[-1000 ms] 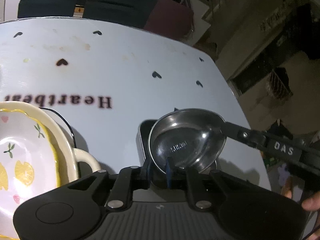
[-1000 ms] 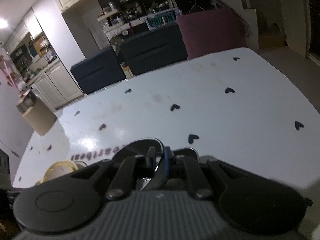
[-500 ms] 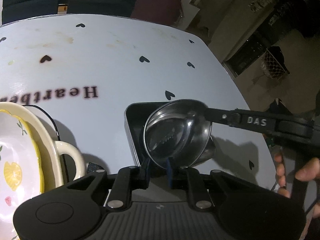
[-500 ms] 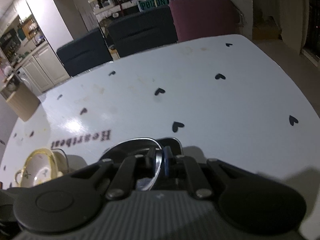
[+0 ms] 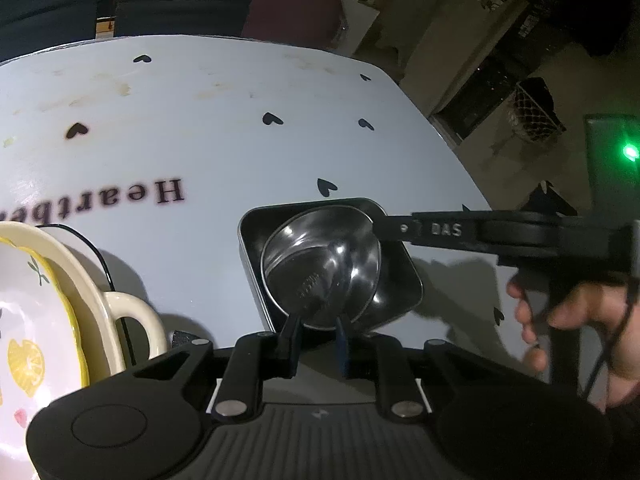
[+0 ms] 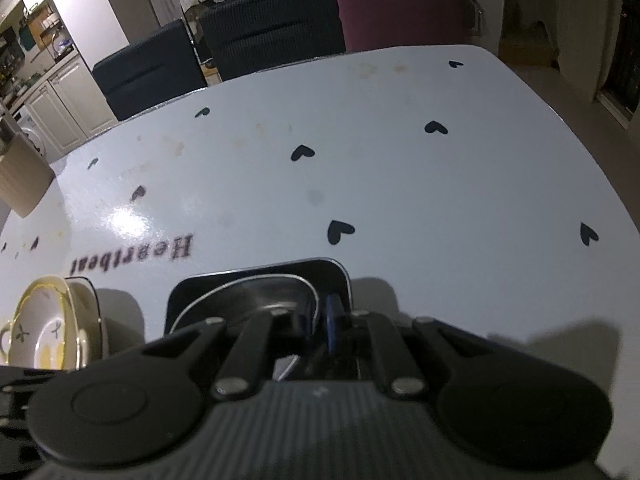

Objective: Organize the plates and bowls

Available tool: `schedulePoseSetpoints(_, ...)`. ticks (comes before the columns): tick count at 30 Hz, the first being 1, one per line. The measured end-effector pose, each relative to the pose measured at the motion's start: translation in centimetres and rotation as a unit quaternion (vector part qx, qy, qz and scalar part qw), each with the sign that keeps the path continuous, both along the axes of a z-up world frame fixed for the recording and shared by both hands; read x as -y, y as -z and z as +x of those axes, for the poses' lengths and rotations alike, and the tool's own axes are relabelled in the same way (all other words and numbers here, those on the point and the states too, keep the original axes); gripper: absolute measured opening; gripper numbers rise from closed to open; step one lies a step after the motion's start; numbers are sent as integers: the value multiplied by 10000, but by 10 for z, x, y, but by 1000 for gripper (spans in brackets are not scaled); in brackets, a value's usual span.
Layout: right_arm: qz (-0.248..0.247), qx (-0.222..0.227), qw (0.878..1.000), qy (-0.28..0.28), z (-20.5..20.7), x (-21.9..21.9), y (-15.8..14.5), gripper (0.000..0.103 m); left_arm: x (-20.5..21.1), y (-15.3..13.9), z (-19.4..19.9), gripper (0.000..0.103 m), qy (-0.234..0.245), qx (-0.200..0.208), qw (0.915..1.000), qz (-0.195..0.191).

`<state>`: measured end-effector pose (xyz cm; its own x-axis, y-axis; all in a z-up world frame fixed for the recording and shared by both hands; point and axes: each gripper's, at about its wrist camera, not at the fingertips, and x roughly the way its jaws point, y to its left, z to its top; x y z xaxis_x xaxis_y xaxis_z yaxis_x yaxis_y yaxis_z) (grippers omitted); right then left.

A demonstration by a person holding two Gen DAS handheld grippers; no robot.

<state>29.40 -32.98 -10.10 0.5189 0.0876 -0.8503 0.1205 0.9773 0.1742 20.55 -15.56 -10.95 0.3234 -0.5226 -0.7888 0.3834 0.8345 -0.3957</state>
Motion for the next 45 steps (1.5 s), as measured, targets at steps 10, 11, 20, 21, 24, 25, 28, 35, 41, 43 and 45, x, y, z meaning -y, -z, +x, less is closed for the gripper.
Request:
schedulePoseSetpoints(10, 4, 101, 9999, -49, 0, -4, -5, 12, -19, -13, 8, 22, -360, 259, 9990, -97)
schedulePoseSetpoints(11, 39, 131, 9999, -86, -1, -5, -6, 12, -21, -14, 10, 22, -443, 277, 9986, -88)
schedulePoseSetpoints(20, -39, -174, 9968, -784, -3, -29, 5, 12, -27, -10, 26, 23, -821, 264, 9963, -28)
schedulePoseSetpoints(21, -82, -199, 9970, -742, -1, -28, 7, 12, -27, -10, 26, 23, -819, 265, 9963, -10)
schedulePoseSetpoints(24, -59, -223, 9979, -609, 1, -24, 9, 12, -27, -8, 28, 23, -815, 277, 9963, 57)
schedulePoseSetpoints(25, -54, -220, 9980, -583, 1, -22, 9, 12, -27, -7, 28, 24, -824, 270, 9962, 71)
schedulePoseSetpoints(28, -43, -210, 9982, -553, 0, -21, 12, 12, -27, -4, 31, 24, -844, 249, 9961, 86)
schedulePoseSetpoints(35, 95, -80, 9987, -496, -4, -17, 6, 12, -26, -2, 32, 24, -837, 282, 9960, 148)
schedulePoseSetpoints(41, 266, 398, 9984, -303, -19, -5, -19, 22, -22, 1, 38, 24, -837, 323, 9957, 245)
schedulePoseSetpoints(43, 338, 434, 9982, -234, -22, 0, -21, 22, -20, 1, 40, 24, -829, 366, 9955, 275)
schedulePoseSetpoints(45, 346, 429, 9983, -170, -26, 4, -21, 22, -17, 2, 43, 25, -831, 424, 9951, 338)
